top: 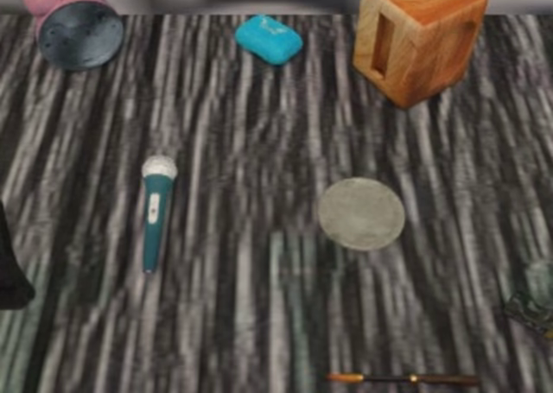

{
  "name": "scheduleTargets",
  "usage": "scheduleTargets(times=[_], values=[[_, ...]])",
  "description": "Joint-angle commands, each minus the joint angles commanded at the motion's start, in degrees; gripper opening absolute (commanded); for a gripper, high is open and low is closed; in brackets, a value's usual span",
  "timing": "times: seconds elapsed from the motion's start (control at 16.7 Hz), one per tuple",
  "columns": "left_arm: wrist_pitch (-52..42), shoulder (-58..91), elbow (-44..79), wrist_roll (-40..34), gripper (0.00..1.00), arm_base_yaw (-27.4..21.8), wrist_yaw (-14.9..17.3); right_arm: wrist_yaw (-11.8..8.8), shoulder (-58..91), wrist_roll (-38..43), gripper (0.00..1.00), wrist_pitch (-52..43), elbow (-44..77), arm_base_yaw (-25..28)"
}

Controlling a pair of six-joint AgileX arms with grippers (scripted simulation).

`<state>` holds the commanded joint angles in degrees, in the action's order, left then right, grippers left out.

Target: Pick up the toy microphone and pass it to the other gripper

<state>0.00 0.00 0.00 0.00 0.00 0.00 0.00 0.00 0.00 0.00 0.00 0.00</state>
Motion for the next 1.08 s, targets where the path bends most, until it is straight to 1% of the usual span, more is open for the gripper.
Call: scheduleTargets(times=[0.24, 0.48, 0.72, 1.08], values=[[-1.31, 1.81, 1.45, -0.38, 1.00, -0.66, 0.13, 0.00, 0.00, 0.00, 1.00, 0.00, 0.00, 0.00], [-8.22, 12.73, 9.58, -2.60, 1.00, -3.55, 0.21, 0.00, 0.00, 0.00, 1.00, 0.00, 0.00, 0.00], [-18.10, 31.85, 22.88, -6.30, 1.00, -7.44, -0.18, 0.00, 0.00, 0.00, 1.00, 0.00, 0.00, 0.00], [-33.88, 65.89, 46.73, -12.83, 1.00, -13.98, -0.89, 0.00, 0.00, 0.00, 1.00, 0.00, 0.00, 0.00]])
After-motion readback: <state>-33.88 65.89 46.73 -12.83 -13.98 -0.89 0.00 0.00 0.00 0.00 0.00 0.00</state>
